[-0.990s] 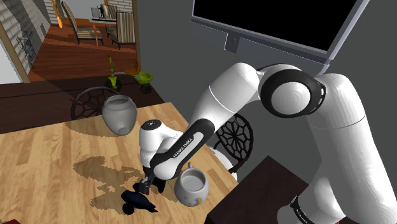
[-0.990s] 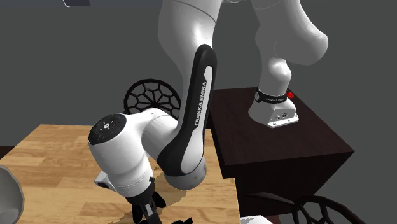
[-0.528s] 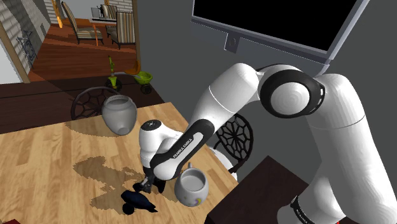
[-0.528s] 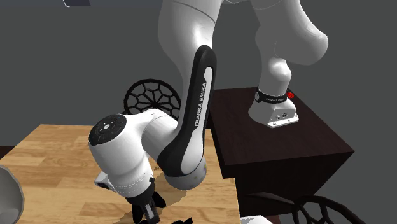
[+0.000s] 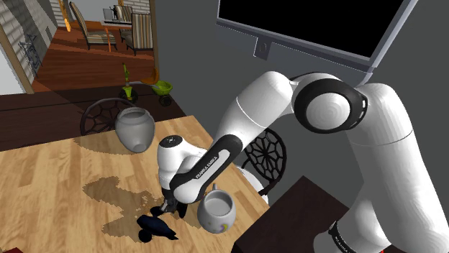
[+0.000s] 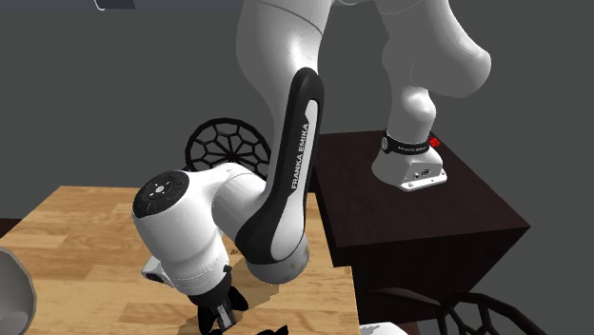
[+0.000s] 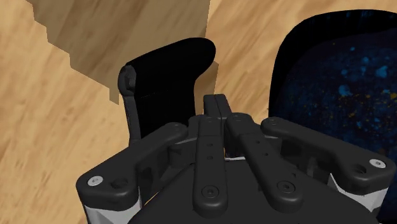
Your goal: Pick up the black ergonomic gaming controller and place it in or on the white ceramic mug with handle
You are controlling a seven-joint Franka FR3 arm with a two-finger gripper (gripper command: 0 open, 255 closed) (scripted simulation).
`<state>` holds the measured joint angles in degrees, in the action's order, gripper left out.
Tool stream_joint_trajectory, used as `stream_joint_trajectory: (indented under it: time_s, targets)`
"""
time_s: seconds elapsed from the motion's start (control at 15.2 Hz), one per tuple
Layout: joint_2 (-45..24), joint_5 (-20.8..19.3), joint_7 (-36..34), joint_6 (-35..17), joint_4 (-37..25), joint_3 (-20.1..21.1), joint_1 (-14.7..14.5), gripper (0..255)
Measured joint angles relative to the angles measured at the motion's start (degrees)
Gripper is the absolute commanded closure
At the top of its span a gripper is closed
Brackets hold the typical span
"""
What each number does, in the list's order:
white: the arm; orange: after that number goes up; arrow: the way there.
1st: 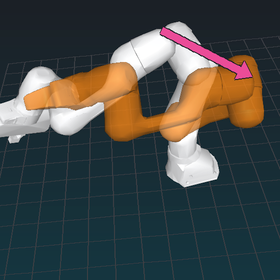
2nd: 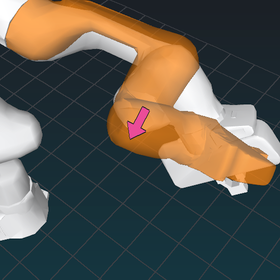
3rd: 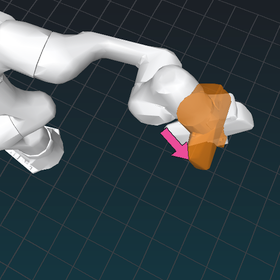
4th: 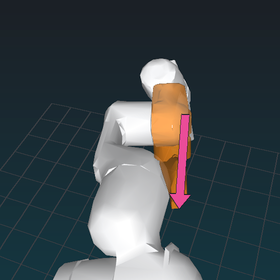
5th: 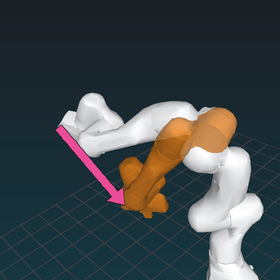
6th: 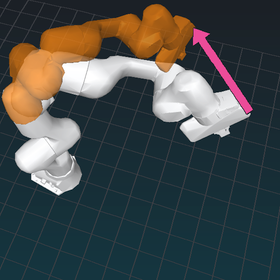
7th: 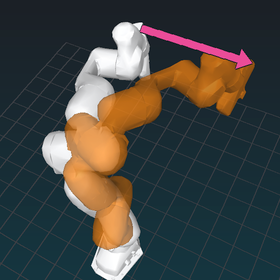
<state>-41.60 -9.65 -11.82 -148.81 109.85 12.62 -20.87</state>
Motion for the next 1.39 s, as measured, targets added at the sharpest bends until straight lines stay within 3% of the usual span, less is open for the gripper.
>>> stream_joint_trajectory:
  time_s: [0.07, 0.2, 0.4, 0.53, 1.32, 1.39]
  targets:
    - [0.00, 0.00, 0.00, 0.00, 0.00, 0.00, 0.00, 0]
    - [-0.30, -1.91, 1.19, 1.84, -1.69, -0.99, -1.28, 0]
    - [-2.29, -12.79, 8.70, 10.14, -9.30, -4.99, -7.21, 0]
    - [-3.08, -15.85, 10.62, 11.55, -10.85, -6.07, -8.73, 0]
    - [-6.85, -17.80, 10.84, 9.55, -12.59, -7.44, -9.19, 0]
    - [-6.85, -17.80, 10.84, 9.54, -12.59, -7.43, -9.19, 255]
